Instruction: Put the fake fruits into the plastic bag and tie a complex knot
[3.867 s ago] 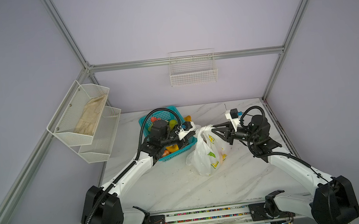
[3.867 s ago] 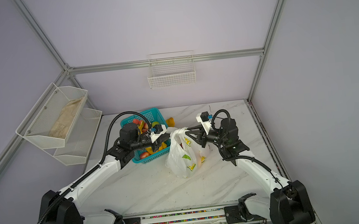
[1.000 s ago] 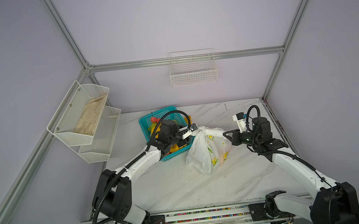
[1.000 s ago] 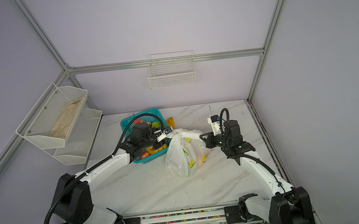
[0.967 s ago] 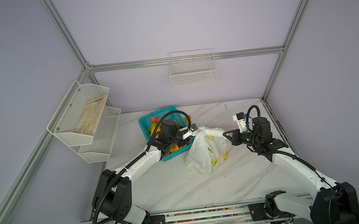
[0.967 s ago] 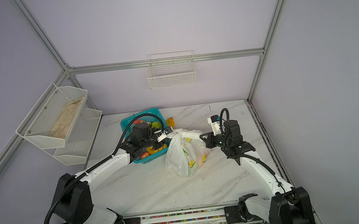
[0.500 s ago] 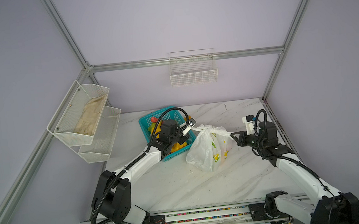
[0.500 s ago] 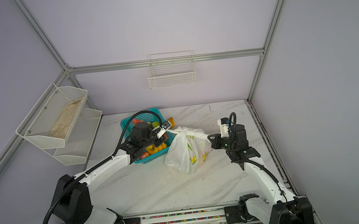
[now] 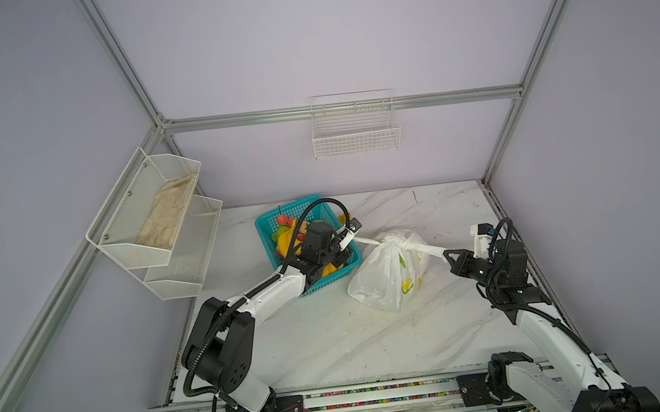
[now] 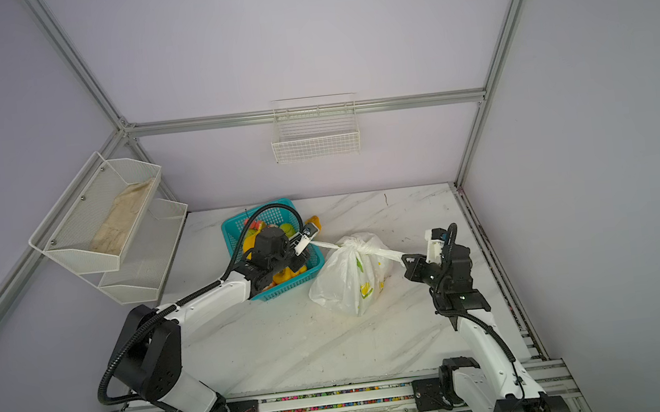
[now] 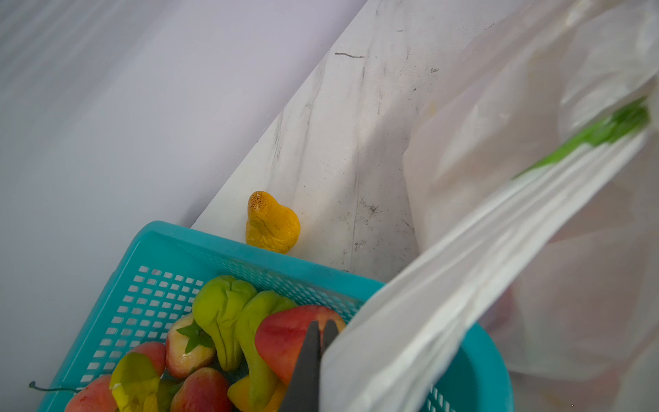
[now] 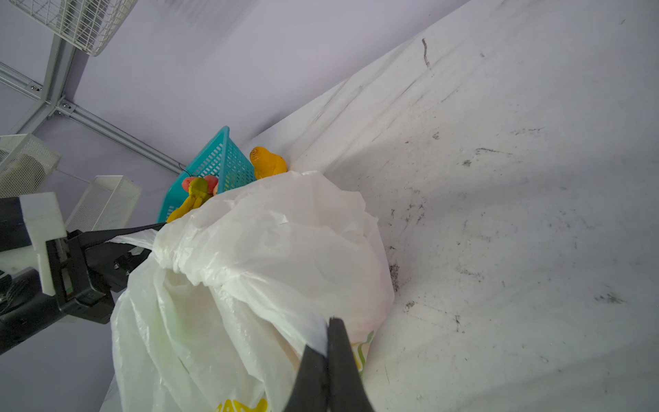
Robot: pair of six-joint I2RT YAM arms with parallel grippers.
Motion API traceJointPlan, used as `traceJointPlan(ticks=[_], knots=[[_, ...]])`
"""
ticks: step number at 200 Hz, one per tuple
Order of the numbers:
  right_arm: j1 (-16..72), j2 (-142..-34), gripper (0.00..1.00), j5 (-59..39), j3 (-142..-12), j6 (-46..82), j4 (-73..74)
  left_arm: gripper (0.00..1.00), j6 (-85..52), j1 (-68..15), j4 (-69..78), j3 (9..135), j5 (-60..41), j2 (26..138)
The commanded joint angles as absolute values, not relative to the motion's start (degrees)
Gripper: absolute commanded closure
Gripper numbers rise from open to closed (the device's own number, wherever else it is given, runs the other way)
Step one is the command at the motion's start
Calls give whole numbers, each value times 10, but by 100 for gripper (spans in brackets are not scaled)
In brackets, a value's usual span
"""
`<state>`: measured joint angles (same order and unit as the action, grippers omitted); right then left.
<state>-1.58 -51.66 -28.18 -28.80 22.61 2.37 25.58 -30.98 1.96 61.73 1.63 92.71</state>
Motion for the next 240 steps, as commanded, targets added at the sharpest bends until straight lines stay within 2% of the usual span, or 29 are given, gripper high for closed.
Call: traceJointPlan(ticks=[1,17,36,71,75,86,95,100,102,114,132,157,197,221,240], knots=[[-43,-496,100,-181,-261,228,34,100,228,-278,56,662,127,938],[-82,-503,100,-206,-236,249,47,100,213,-257,53,660,124,949],[-92,-521,100,-224,-236,259,68,100,234,-270,46,658,100,939],[-47,-475,100,-170,-273,228,56,100,212,-305,59,656,-49,905],[-39,-470,94,-162,-277,224,53,100,211,-308,60,657,-61,904],[-18,-462,77,-141,-290,210,36,84,208,-313,60,661,-81,905],[-3,-461,69,-127,-301,199,20,67,204,-315,60,664,-85,904],[6,-461,66,-117,-309,192,8,62,200,-316,60,664,-85,903],[8,-460,62,-112,-313,190,4,59,199,-316,59,664,-84,901],[31,-454,50,-78,-333,173,-21,49,186,-316,58,662,-70,889],[79,-437,40,-24,-356,152,-35,41,155,-316,72,642,-35,860],[167,-466,33,-8,-381,131,-17,31,94,-315,128,585,27,805],[358,-588,33,34,-402,94,14,22,16,-314,155,499,121,711],[374,-629,32,28,-359,119,88,21,-8,-313,151,455,155,656],[372,-670,32,82,-341,143,133,21,-32,-313,142,418,183,608]])
